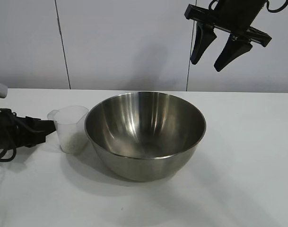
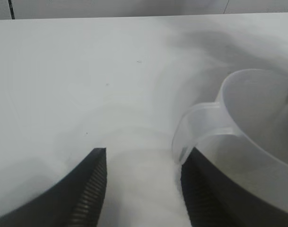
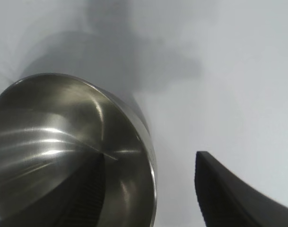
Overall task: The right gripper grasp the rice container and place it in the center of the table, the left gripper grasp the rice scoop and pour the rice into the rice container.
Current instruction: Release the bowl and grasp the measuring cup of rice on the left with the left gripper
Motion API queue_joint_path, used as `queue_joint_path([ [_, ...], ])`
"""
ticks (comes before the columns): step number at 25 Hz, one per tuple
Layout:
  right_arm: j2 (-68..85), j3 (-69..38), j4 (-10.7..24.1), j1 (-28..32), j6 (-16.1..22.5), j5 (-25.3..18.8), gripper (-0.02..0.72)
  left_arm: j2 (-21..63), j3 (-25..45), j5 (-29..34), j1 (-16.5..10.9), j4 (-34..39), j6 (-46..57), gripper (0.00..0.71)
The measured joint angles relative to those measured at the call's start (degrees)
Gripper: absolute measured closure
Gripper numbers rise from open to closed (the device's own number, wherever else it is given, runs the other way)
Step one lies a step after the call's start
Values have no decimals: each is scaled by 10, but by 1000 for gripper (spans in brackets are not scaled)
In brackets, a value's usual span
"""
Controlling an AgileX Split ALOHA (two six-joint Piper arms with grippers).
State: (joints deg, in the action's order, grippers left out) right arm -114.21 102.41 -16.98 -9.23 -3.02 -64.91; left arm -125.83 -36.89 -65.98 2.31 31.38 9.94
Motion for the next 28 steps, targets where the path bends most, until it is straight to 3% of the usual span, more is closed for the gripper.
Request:
queue_joint_path([
  [10, 0, 0, -1, 0, 0, 0, 312, 0, -25, 0, 3, 13, 1, 364],
  [14, 0, 0, -1, 0, 0, 0, 312, 0, -25, 0, 3, 34, 2, 610],
  [17, 0, 0, -1, 0, 0, 0, 312, 0, -25, 0, 3, 37, 3, 684],
  [23, 0, 0, -1, 0, 0, 0, 312, 7, -26, 3, 3, 38, 83, 700],
  [28, 0, 0, -1, 0, -2, 0, 312, 84, -26, 5, 3, 61, 96, 700],
])
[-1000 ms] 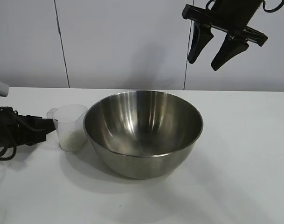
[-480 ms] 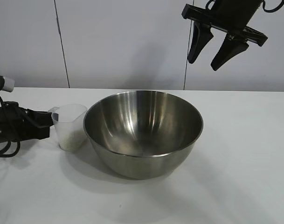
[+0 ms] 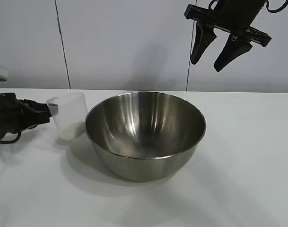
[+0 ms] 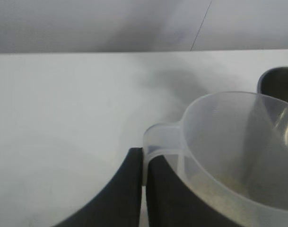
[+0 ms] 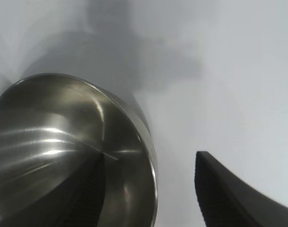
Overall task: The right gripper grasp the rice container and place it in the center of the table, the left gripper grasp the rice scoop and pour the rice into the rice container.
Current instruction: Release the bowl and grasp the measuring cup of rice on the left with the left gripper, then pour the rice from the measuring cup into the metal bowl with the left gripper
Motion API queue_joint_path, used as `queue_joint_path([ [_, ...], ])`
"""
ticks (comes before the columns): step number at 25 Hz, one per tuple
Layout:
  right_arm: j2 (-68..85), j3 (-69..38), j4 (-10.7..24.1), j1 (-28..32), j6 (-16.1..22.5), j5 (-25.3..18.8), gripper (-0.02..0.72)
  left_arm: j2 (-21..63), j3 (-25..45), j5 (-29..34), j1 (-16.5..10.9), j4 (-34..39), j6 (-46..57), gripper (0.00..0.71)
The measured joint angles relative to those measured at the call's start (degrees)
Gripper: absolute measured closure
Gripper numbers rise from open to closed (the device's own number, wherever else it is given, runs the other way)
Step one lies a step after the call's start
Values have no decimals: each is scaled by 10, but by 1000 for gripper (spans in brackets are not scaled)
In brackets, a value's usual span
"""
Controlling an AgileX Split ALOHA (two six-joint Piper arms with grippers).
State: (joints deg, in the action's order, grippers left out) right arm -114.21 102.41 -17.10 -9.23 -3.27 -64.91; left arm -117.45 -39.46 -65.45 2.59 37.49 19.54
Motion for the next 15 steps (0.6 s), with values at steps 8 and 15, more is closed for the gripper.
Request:
queue_joint_path([
  [8, 0, 0, -3, 0, -6, 0, 312, 194, -54, 206, 72, 142, 29, 701],
  [15, 0, 0, -4, 0, -7, 0, 312, 201, -132, 418, 252, 105, -94, 701],
])
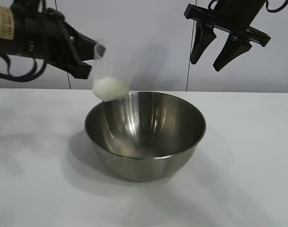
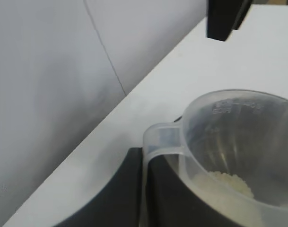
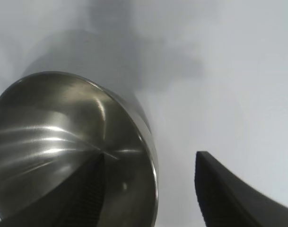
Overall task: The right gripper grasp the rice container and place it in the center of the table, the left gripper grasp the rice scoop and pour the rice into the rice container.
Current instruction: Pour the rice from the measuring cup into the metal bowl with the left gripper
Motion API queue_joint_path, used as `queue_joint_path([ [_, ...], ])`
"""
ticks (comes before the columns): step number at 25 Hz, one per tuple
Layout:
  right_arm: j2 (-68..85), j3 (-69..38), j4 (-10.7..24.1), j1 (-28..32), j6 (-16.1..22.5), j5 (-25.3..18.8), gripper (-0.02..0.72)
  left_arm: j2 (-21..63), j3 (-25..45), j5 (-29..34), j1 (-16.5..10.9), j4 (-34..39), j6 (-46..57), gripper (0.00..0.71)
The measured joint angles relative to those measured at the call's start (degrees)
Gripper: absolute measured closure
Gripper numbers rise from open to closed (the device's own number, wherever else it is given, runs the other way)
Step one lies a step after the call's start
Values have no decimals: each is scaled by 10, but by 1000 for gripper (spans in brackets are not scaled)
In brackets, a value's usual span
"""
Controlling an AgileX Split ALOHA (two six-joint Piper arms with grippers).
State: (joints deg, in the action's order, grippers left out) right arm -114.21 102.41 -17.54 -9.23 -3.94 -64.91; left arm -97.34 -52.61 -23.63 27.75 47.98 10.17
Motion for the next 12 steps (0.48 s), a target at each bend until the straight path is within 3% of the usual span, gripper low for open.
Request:
queue_joint_path([
  [5, 0, 0, 0, 0, -1, 0, 312, -19, -24, 81, 65, -143, -269, 701],
  [12, 0, 0, -2, 0, -1, 0, 312, -19, -28, 104, 102, -377, -791, 701],
])
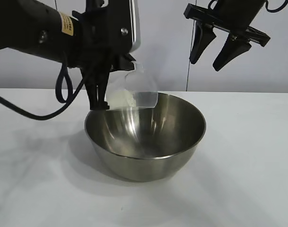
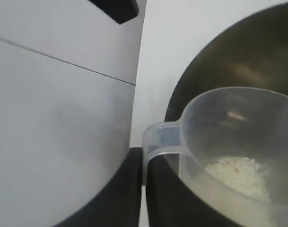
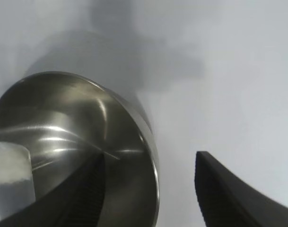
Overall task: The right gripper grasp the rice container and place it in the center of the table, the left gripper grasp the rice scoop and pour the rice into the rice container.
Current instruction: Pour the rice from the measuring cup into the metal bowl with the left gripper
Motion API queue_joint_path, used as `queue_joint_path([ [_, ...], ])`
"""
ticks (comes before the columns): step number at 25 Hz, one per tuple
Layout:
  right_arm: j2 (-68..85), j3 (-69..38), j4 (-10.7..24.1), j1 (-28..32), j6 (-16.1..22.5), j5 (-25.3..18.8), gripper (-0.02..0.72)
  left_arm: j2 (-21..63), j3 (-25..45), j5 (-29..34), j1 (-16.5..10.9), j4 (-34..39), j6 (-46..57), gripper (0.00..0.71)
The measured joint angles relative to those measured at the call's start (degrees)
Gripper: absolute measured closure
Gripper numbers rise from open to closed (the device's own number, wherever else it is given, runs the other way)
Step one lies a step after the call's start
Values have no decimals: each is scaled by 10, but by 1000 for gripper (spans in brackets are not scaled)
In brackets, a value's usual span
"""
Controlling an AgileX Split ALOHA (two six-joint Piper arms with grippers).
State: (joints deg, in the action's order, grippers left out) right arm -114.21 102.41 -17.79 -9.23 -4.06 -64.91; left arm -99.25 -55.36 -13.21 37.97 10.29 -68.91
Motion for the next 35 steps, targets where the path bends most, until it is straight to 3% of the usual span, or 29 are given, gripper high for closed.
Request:
queue_joint_path([
  [4, 0, 0, 0, 0, 0, 2, 312, 0, 0, -15, 28, -74, -255, 701],
  [7, 0, 0, 0, 0, 0, 2, 312, 0, -1, -34, 40, -89, -401, 701],
  [14, 0, 0, 0, 0, 0, 2, 312, 0, -1, -39, 41, -96, -653, 701],
  [17, 0, 0, -1, 0, 0, 2, 312, 0, -1, -39, 41, -96, -711, 701],
  [27, 0, 0, -1, 0, 0, 4, 312, 0, -1, -42, 42, -123, -708, 701],
  [30, 0, 0, -1, 0, 0, 4, 312, 0, -1, -71, 43, -259, -618, 701],
  [35, 0, 0, -1, 0, 0, 6, 312, 10, -1, -134, 44, -515, -366, 701],
])
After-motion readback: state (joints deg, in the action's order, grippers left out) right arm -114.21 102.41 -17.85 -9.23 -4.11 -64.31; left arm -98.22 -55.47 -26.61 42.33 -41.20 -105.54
